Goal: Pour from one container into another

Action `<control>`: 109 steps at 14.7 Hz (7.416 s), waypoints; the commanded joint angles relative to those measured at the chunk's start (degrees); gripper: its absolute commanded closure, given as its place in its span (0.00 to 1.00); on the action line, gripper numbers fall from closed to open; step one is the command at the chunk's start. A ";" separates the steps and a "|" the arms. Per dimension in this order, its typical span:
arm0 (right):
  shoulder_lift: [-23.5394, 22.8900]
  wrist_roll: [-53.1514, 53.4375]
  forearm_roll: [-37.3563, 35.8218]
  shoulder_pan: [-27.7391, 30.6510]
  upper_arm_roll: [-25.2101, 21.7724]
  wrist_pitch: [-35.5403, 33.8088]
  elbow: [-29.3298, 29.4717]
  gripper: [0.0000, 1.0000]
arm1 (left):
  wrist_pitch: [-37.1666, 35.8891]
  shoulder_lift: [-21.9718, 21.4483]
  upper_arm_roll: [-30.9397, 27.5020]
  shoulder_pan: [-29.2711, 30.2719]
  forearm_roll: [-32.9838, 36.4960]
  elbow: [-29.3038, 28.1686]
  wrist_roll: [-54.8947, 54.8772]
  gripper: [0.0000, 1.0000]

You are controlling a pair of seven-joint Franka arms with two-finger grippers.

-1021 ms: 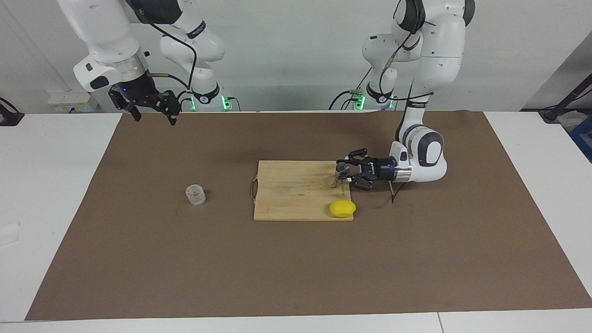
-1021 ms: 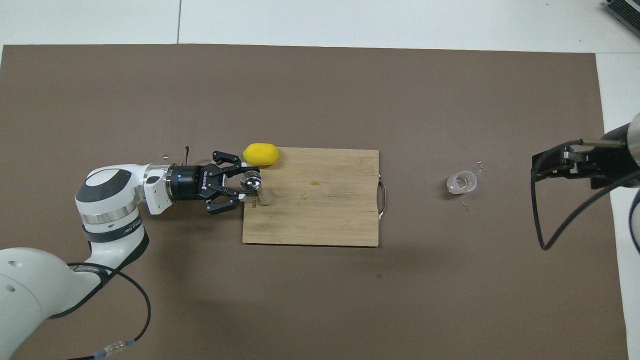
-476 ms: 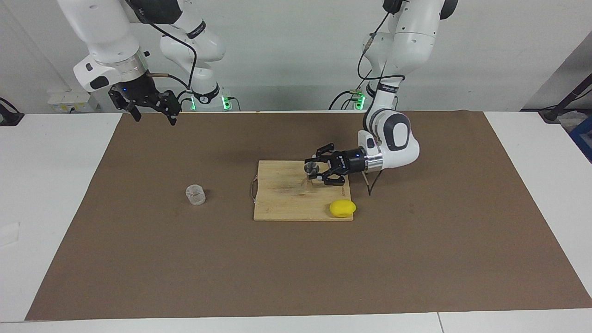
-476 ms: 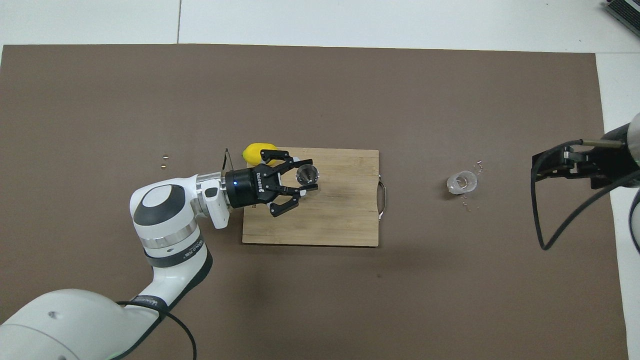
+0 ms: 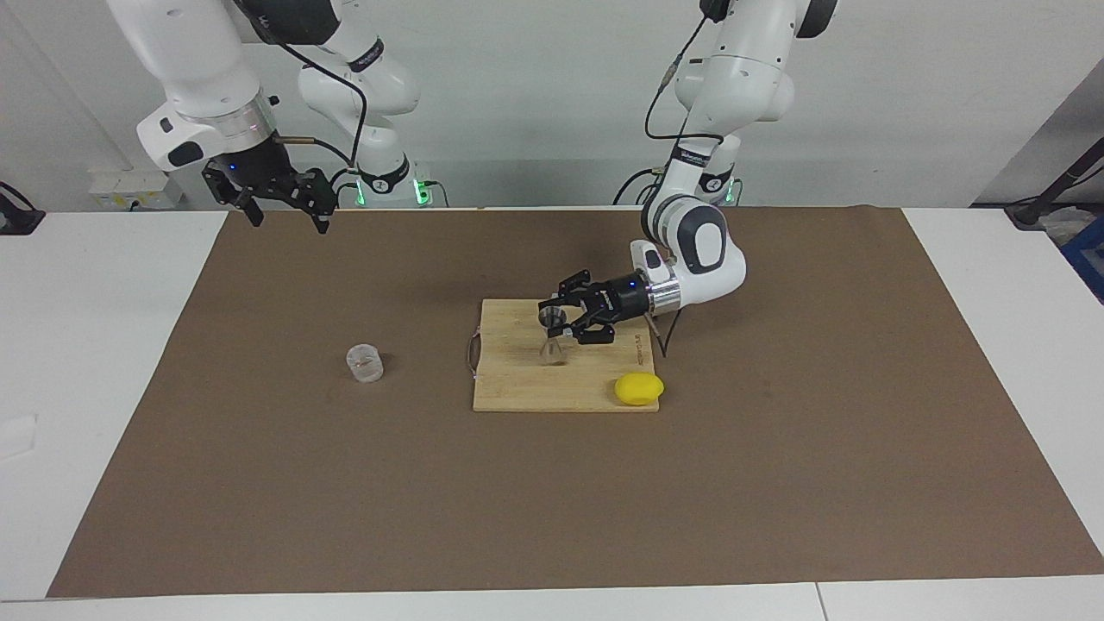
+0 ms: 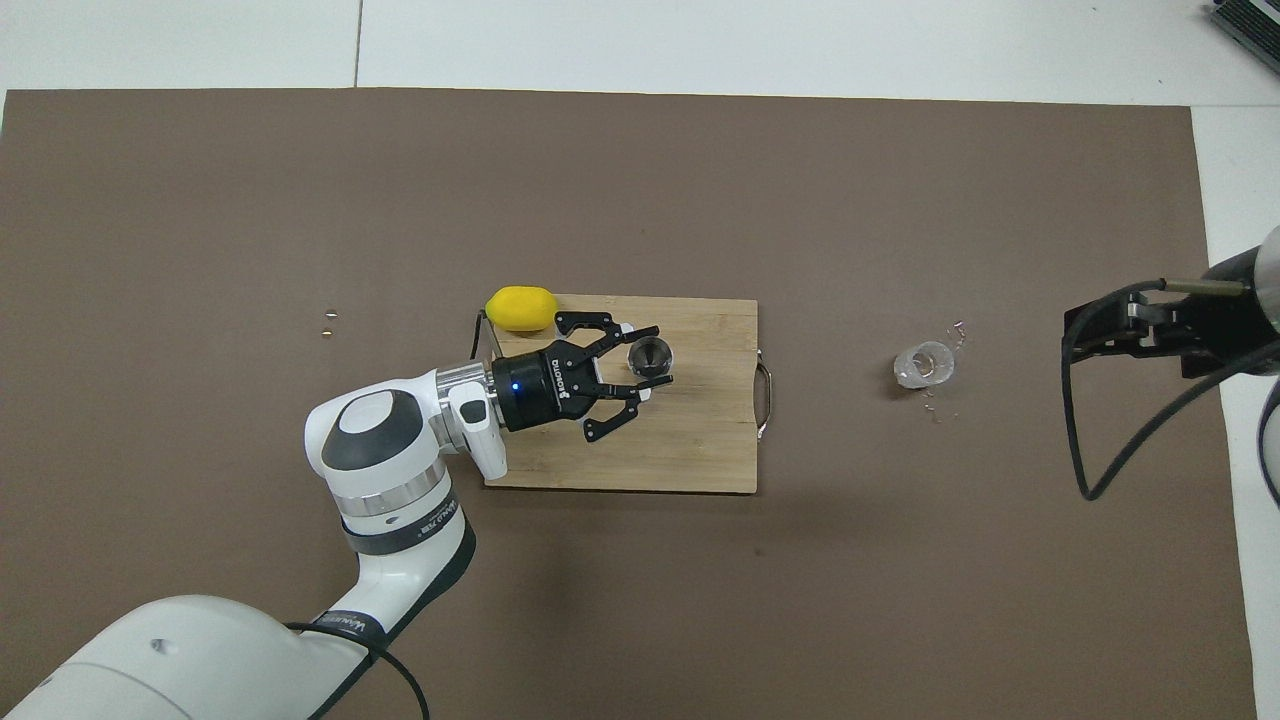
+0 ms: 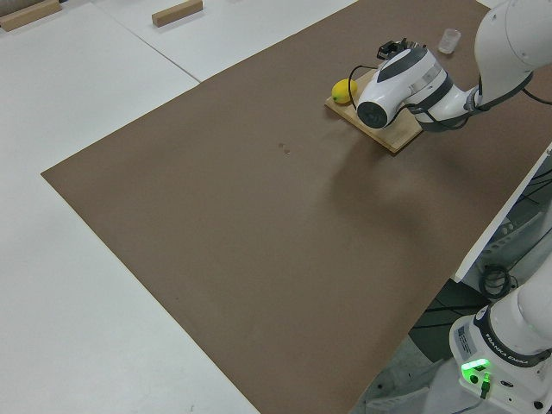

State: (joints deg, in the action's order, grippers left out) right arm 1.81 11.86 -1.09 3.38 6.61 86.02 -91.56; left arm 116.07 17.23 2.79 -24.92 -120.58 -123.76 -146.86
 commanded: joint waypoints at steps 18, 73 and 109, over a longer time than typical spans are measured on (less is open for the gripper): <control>1.17 0.10 1.27 0.58 -0.02 0.47 -1.25 0.00 | 4.78 2.20 -0.77 -1.90 -6.43 -1.48 -5.20 0.00; -20.45 40.70 43.63 12.97 0.25 34.66 -25.25 0.08 | -32.49 -6.76 0.11 35.29 107.56 39.74 83.36 0.00; -14.12 77.97 30.83 -17.69 0.34 45.21 -16.64 1.00 | -18.42 -15.56 0.11 31.42 117.77 33.93 157.32 0.00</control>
State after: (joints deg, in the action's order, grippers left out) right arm -11.96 88.40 34.16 -12.93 7.17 131.57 -109.52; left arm 97.96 3.41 3.16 6.99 -3.99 -88.11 11.10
